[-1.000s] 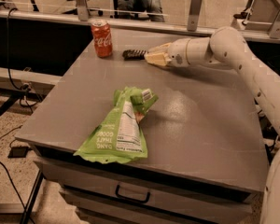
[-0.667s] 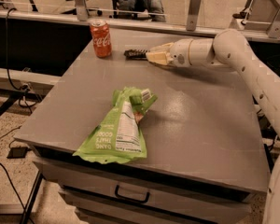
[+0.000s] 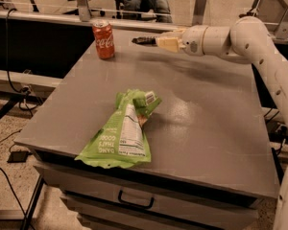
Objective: Move rxbar chocolate near green rice chip bag
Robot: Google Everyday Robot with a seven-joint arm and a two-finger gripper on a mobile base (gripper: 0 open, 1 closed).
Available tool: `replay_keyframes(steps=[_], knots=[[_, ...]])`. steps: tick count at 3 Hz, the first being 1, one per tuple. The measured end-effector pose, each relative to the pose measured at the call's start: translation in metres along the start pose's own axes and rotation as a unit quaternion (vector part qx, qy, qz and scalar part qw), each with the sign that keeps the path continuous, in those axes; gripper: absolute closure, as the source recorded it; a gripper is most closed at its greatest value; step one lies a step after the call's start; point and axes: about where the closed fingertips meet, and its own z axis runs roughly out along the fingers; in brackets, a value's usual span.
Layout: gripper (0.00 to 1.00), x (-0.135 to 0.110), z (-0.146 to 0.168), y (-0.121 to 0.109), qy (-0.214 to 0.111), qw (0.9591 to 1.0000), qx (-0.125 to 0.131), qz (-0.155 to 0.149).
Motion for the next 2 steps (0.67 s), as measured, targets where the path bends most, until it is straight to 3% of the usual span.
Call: replay_keyframes(steps=[1,2], knots=[[1.0,-0.02,-0.019,-0.001,0.005,0.9998,0.004,-0.019],[1.0,-0.025,-0.054,0.001,0.017,0.9996,0.008,-0.022]])
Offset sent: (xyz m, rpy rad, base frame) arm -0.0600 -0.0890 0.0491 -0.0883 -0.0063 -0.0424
